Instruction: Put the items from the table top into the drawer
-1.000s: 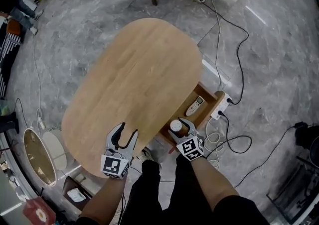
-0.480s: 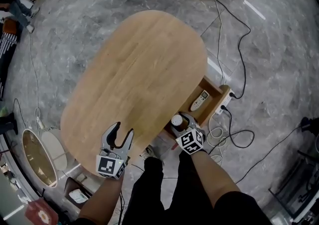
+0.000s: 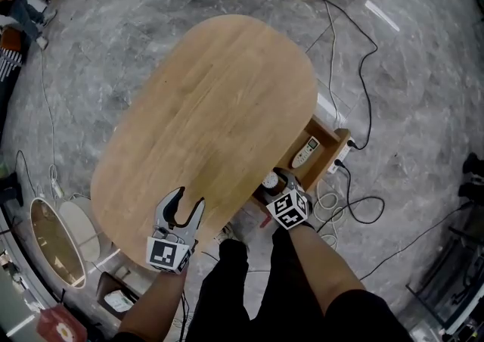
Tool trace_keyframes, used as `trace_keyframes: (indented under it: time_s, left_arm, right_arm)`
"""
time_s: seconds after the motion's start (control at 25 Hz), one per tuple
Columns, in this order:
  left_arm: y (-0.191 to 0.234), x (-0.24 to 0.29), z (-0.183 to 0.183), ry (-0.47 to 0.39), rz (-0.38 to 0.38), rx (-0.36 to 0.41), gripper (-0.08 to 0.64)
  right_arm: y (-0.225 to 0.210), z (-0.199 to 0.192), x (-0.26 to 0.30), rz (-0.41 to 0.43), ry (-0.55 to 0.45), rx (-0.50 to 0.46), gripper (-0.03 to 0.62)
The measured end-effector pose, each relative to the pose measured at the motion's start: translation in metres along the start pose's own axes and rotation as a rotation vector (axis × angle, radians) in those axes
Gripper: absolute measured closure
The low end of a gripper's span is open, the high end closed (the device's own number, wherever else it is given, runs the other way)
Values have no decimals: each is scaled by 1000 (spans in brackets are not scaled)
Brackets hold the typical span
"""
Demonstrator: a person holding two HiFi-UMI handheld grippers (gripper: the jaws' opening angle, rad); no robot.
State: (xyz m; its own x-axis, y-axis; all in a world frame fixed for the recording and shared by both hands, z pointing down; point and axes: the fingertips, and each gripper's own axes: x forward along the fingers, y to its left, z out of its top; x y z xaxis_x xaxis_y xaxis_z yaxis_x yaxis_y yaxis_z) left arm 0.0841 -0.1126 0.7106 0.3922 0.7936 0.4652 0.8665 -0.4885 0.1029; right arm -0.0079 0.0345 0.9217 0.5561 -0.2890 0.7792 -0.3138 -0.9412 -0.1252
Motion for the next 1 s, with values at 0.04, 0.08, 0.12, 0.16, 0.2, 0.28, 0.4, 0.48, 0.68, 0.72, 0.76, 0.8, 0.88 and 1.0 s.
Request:
trace_keyframes:
  time_s: [0.04, 0.08, 0.12, 0.16, 0.2, 0.28, 0.4, 0.48, 0.68, 0.72, 0.76, 0.8, 0.88, 1.0]
  left_arm:
    - [1, -1, -1, 2, 3, -5, 344]
    - [1, -1, -1, 6, 5, -9, 343]
    - [1, -2, -3, 7, 4, -12, 344]
    - [1, -2, -6, 5, 1, -14, 344]
    - [1, -3, -9, 2, -3, -15, 343]
    - [1, -4, -13, 1, -3, -23, 344]
    - [2, -3, -11, 5, 2, -31, 343]
    - [3, -2, -10, 5, 2, -32, 342]
    - [-1, 2, -11, 7, -7, -32, 343]
    - [-3, 3, -12, 7, -8, -32, 343]
    - [-4, 4, -14, 8, -10, -34, 344]
    - [-5, 5, -15, 10, -10, -37, 344]
    - [-8, 7, -15, 17, -11, -38, 343]
    - [-12, 7, -16, 21, -19, -36, 343]
  right_arm:
    - [0, 1, 1, 1, -5, 20, 302]
    - [1, 1, 2, 2, -6, 38, 302]
    - [1, 1, 3, 3, -3, 53, 299]
    - [1, 1, 5, 1, 2, 65, 296]
    - [1, 1, 6, -1, 7, 74, 291]
    - [1, 1, 8, -3, 14, 82, 290]
    - [3, -3, 6, 6, 31, 70, 276]
    - [6, -3, 5, 11, 34, 51, 264]
    - [9, -3, 2, 3, 18, 29, 262]
    - [9, -3, 2, 2, 15, 26, 262]
    - [9, -2, 1, 2, 12, 24, 262]
    - [9, -2, 1, 1, 10, 21, 264]
    - [9, -2, 1, 0, 10, 20, 265]
    - [6, -2, -2, -8, 9, 36, 264]
